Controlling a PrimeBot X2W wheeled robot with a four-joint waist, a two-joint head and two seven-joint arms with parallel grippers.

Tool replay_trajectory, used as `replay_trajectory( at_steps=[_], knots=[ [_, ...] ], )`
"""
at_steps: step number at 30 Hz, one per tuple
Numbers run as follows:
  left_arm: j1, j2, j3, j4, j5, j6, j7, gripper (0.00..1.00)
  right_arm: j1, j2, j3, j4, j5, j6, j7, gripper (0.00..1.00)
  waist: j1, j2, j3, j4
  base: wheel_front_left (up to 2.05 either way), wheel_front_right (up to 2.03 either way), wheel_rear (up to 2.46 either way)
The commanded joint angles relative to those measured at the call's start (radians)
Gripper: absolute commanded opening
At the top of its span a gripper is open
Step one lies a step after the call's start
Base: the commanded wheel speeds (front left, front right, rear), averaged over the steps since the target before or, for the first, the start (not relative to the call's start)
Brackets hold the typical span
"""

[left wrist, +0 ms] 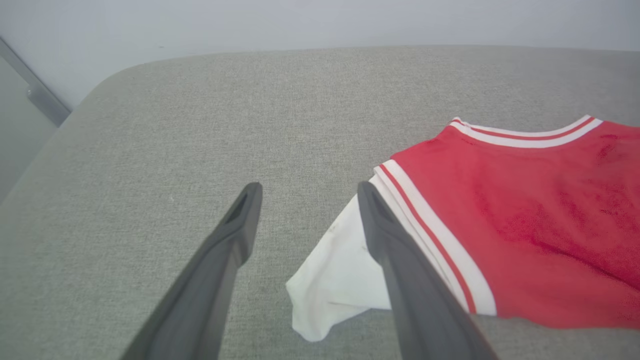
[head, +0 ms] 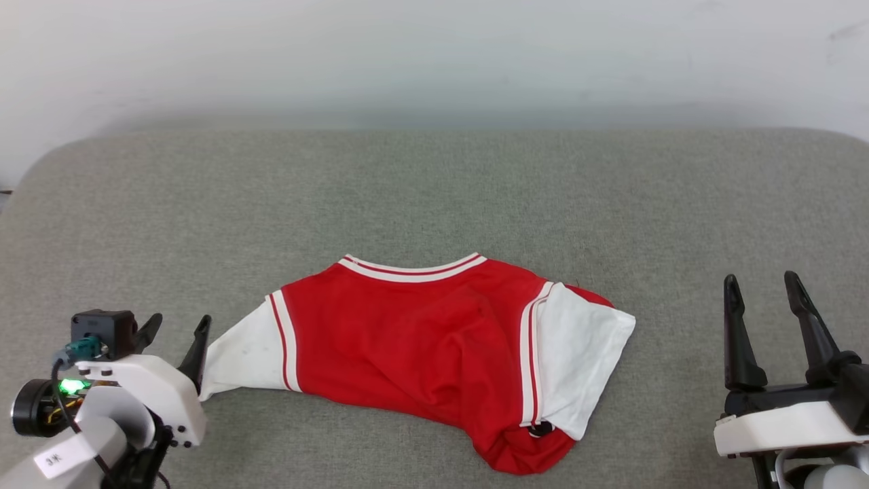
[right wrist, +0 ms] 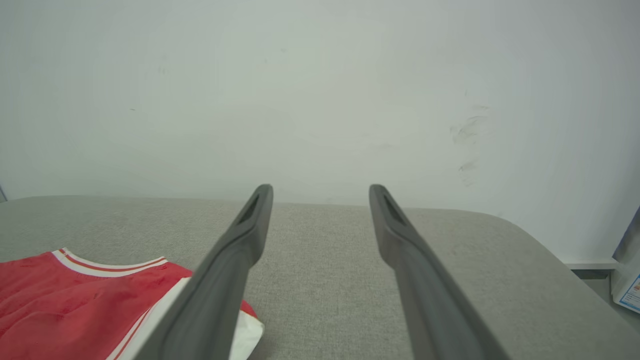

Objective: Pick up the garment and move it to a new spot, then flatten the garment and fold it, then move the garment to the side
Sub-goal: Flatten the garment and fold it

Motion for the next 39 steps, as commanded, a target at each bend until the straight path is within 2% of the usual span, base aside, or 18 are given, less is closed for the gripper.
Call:
replay_trajectory(
  at_steps=[1, 4, 7, 12, 13, 15, 16, 20, 22, 27, 33, 36, 39],
  knots=[
    [0.036, -0.017, 0.036, -0.037, 0.036, 0.046, -0.014, 1.0, 0.017, 0.003, -0.008, -0.008, -0.011, -0.001, -0.002, 1.0, 0.0001, 0.0, -0.027, 0.012, 0.0, 0.0, 0.0],
    [0.095, -0.05, 0.165, -0.131, 0.146, 0.122, -0.017, 1.0, 0.02, 0.002, -0.015, -0.021, -0.018, -0.001, -0.002, 1.0, 0.0001, 0.0, -0.042, 0.022, 0.0, 0.0, 0.0],
    [0.202, -0.1, 0.294, -0.229, 0.281, 0.179, -0.016, 1.0, 0.017, 0.002, -0.011, -0.028, -0.026, -0.001, -0.002, 1.0, 0.0001, 0.0, -0.051, 0.029, 0.0, 0.0, 0.0],
    [0.34, -0.205, 0.507, -0.334, 0.492, 0.215, -0.016, 1.0, -0.028, 0.002, 0.006, -0.057, -0.064, -0.001, -0.002, 1.0, 0.0001, 0.0, -0.051, 0.041, 0.0, 0.0, 0.0],
    [0.34, -0.205, 0.507, -0.334, 0.492, 0.215, -0.016, 1.0, -0.028, 0.002, 0.006, -0.057, -0.064, -0.001, -0.002, 1.0, 0.0001, 0.0, -0.051, 0.041, 0.0, 0.0, 0.0],
    [0.389, -0.25, 0.578, -0.37, 0.567, 0.218, -0.016, 1.0, -0.05, -0.006, 0.015, -0.069, -0.083, -0.001, -0.002, 1.0, 0.0001, 0.0, -0.051, 0.046, 0.0, 0.0, 0.0],
    [0.452, -0.318, 0.659, -0.416, 0.665, 0.201, -0.016, 1.0, -0.095, -0.049, 0.039, -0.064, -0.085, -0.001, -0.002, 1.0, 0.0001, 0.0, -0.048, 0.051, 0.0, 0.0, 0.0],
    [0.515, -0.39, 0.736, -0.445, 0.756, 0.163, -0.016, 1.0, -0.158, -0.134, 0.106, -0.009, -0.056, -0.001, 0.003, 1.0, 0.0001, 0.0, -0.041, 0.056, 0.0, 0.0, 0.0],
    [0.532, -0.421, 0.762, -0.447, 0.79, 0.141, -0.016, 1.0, -0.212, -0.19, 0.158, 0.026, -0.016, -0.001, 0.052, 1.0, 0.0001, 0.0, -0.036, 0.058, 0.0, 0.0, 0.0],
    [0.547, -0.484, 0.816, -0.452, 0.856, 0.088, -0.016, 1.0, -0.311, -0.344, 0.335, 0.07, 0.15, -0.001, 0.332, 1.0, 0.0001, 0.0, -0.019, 0.067, 0.0, 0.0, 0.0],
    [0.525, -0.541, 0.864, -0.447, 0.919, 0.034, -0.016, 1.0, -0.392, -0.539, 0.581, 0.024, 0.386, -0.001, 0.686, 1.0, 0.0001, 0.0, 0.015, 0.088, 0.0, 0.0, 0.0],
    [0.51, -0.565, 0.881, -0.448, 0.946, 0.01, -0.016, 1.0, -0.428, -0.604, 0.664, -0.003, 0.477, -0.001, 0.811, 1.0, 0.0001, 0.0, 0.041, 0.1, 0.0, 0.0, 0.0],
    [0.493, -0.591, 0.895, -0.452, 0.968, -0.011, -0.016, 1.0, -0.464, -0.652, 0.732, -0.006, 0.519, -0.001, 0.894, 1.0, 0.0001, 0.0, 0.072, 0.116, 0.0, 0.0, 0.0]
  ],
)
